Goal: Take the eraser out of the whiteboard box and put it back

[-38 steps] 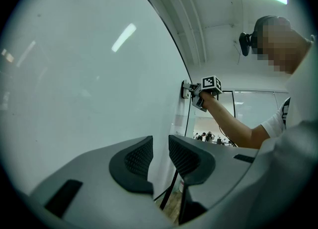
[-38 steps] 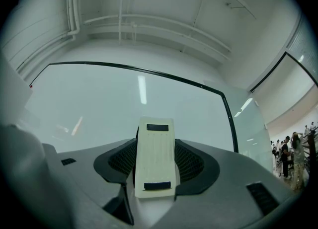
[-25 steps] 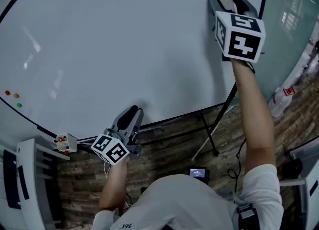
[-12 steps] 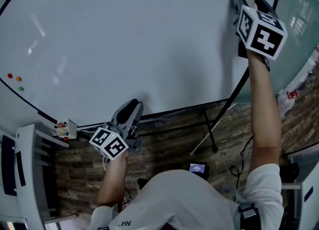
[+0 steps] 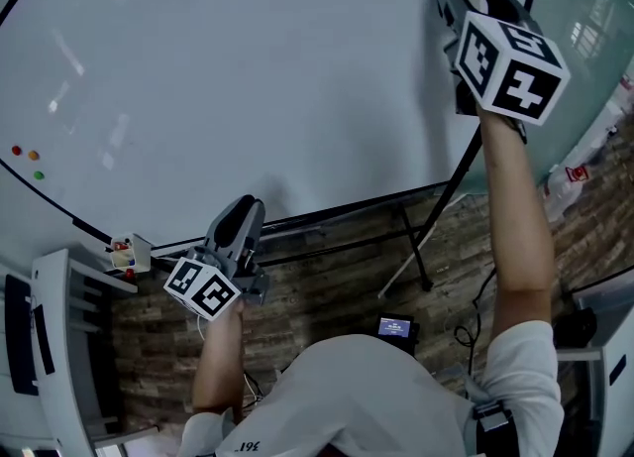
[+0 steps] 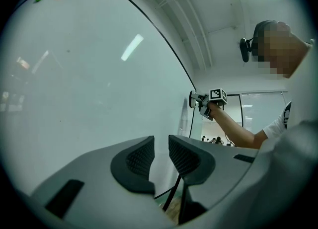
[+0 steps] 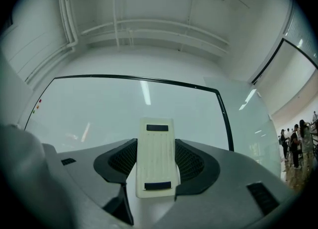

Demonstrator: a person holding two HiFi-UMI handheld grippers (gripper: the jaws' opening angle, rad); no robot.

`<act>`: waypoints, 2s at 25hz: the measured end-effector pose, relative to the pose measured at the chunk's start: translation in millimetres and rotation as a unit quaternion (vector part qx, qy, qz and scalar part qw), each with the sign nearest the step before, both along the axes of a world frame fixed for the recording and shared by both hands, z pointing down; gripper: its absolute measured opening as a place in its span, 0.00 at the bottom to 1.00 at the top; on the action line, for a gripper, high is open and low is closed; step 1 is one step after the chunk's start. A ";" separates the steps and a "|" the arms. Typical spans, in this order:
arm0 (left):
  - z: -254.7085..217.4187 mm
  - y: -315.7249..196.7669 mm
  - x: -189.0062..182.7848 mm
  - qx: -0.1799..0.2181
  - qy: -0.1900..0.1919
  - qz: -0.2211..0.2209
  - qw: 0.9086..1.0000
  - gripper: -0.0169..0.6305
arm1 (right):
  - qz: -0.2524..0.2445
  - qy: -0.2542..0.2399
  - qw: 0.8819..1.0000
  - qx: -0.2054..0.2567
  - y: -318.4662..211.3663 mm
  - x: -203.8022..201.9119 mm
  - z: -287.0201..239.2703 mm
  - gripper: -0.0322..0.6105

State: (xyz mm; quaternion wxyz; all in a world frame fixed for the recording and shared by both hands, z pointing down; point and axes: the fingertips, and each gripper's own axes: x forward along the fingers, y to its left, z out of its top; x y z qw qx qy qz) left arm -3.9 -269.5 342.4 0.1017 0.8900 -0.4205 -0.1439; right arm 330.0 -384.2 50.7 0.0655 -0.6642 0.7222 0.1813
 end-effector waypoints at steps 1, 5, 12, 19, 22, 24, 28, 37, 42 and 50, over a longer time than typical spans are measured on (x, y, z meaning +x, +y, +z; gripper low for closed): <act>-1.1 3.3 -3.3 0.002 0.001 0.000 1.000 0.17 | -0.002 0.007 1.000 0.000 5.3 -4.8 1.2 0.45; -5.9 20.7 -17.4 0.008 0.001 0.005 1.000 0.17 | -0.008 0.012 1.000 -0.004 31.8 -18.6 8.7 0.45; -5.3 61.0 -63.9 0.002 -0.003 0.014 1.000 0.17 | -0.021 -0.007 1.000 -0.007 89.2 -57.7 35.1 0.45; 2.9 101.1 -100.6 -0.002 0.000 0.026 1.000 0.17 | -0.016 -0.025 0.999 -0.029 134.8 -84.1 71.5 0.45; 6.5 117.6 -112.9 -0.001 0.004 0.032 0.999 0.17 | -0.019 -0.032 0.999 -0.039 153.5 -96.2 91.1 0.45; 12.4 128.1 -120.2 -0.005 0.008 0.035 0.999 0.17 | -0.022 -0.034 0.998 -0.052 165.7 -104.0 109.2 0.45; 25.6 142.2 -129.3 -0.014 0.017 0.045 0.999 0.17 | -0.027 -0.047 0.995 -0.079 188.4 -114.2 146.3 0.45; 53.9 170.4 -138.9 -0.028 0.039 0.064 0.997 0.17 | -0.051 -0.078 0.986 -0.137 225.2 -134.1 221.7 0.45; 64.7 183.2 -147.5 -0.038 0.057 0.059 0.996 0.17 | -0.058 -0.085 0.981 -0.166 239.5 -143.8 253.2 0.45; 84.1 208.9 -162.3 -0.055 0.061 0.063 0.995 0.17 | -0.074 -0.110 0.969 -0.206 266.9 -166.9 304.2 0.45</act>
